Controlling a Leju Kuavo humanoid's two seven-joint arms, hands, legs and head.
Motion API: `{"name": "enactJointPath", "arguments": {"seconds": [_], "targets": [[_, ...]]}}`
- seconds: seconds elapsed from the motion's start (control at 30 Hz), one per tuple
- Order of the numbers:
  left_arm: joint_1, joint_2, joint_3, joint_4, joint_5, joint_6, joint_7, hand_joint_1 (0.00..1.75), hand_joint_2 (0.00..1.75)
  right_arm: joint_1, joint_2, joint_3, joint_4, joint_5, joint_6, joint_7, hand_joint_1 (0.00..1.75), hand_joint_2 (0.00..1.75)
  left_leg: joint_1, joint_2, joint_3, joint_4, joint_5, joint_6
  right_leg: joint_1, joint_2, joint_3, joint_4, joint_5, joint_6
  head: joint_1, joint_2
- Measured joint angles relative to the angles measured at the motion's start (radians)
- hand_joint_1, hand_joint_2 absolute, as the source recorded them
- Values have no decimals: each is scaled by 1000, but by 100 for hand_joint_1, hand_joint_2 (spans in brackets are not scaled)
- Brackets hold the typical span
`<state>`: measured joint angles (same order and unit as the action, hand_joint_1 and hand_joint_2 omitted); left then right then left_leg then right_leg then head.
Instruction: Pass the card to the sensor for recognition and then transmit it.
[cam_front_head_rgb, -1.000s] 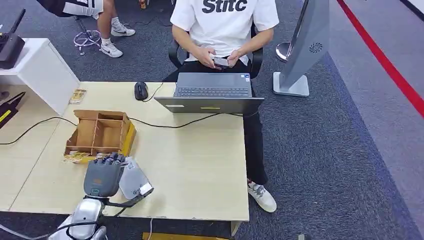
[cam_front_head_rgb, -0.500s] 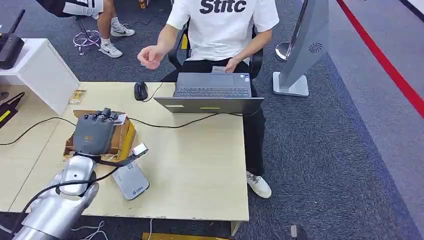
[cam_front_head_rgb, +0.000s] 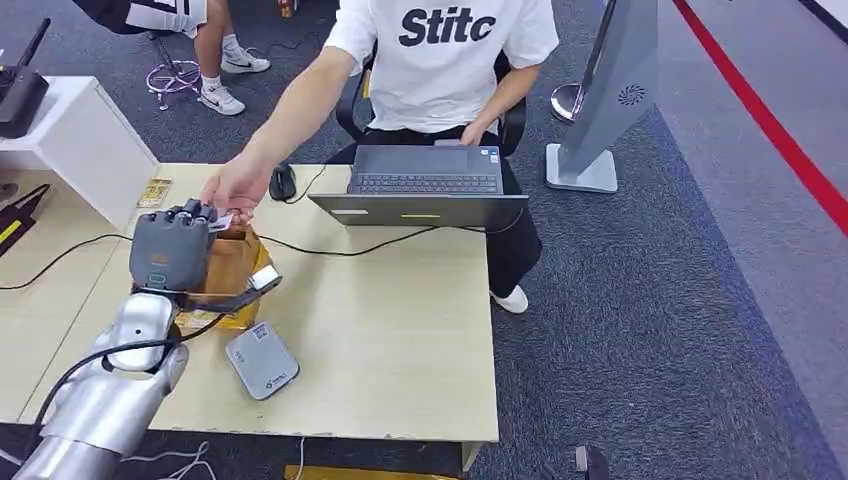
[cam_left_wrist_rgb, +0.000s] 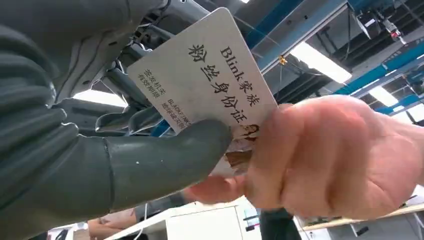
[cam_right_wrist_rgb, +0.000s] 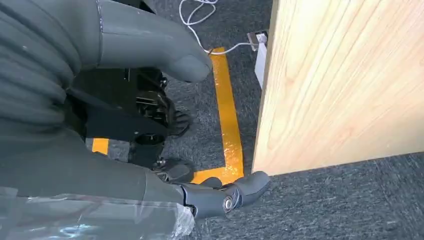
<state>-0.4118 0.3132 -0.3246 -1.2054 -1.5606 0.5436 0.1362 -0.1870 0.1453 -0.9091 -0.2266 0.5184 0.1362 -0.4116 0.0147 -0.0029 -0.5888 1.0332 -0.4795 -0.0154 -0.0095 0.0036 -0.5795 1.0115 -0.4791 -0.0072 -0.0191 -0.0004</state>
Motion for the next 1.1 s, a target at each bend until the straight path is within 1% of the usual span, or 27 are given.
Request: {"name": "enactJointPath", "arguments": {"seconds": [0.37, 0.4, 0.43, 0.67, 0.87, 1.1], "targets": [[-15, 2, 13, 41, 0, 25, -7, 175, 175, -2, 4, 2, 0, 2, 2, 1, 0, 175, 0, 0, 0, 0, 0, 0, 0, 0, 0, 0, 0, 0, 0, 0], [-15, 2, 14, 42, 0, 25, -7, 141, 175, -2, 4, 2, 0, 2, 2, 1, 0, 175, 0, 0, 0, 0, 0, 0, 0, 0, 0, 0, 0, 0, 0, 0], [-15, 3, 15, 42, 0, 26, -7, 0, 175, -2, 4, 2, 0, 2, 3, 1, 0, 175, 0, 0, 0, 0, 0, 0, 0, 0, 0, 0, 0, 0, 0, 0], [3, 4, 35, 38, 0, 44, -19, 0, 175, 0, 4, 2, 0, -6, 3, -2, 0, 175, 0, 0, 0, 0, 0, 0, 0, 0, 0, 0, 0, 0, 0, 0], [54, 12, 64, -18, 0, 64, -31, 0, 175, 4, 4, 0, 0, -15, 3, -10, 0, 175, 0, 0, 0, 0, 0, 0, 0, 0, 0, 0, 0, 0, 0, 0], [76, 16, 75, -43, 0, 65, -33, 0, 175, 5, 4, -3, 0, -16, 3, -11, 0, 175, 0, 0, 0, 0, 0, 0, 0, 0, 0, 0, 0, 0, 0, 0]]}}
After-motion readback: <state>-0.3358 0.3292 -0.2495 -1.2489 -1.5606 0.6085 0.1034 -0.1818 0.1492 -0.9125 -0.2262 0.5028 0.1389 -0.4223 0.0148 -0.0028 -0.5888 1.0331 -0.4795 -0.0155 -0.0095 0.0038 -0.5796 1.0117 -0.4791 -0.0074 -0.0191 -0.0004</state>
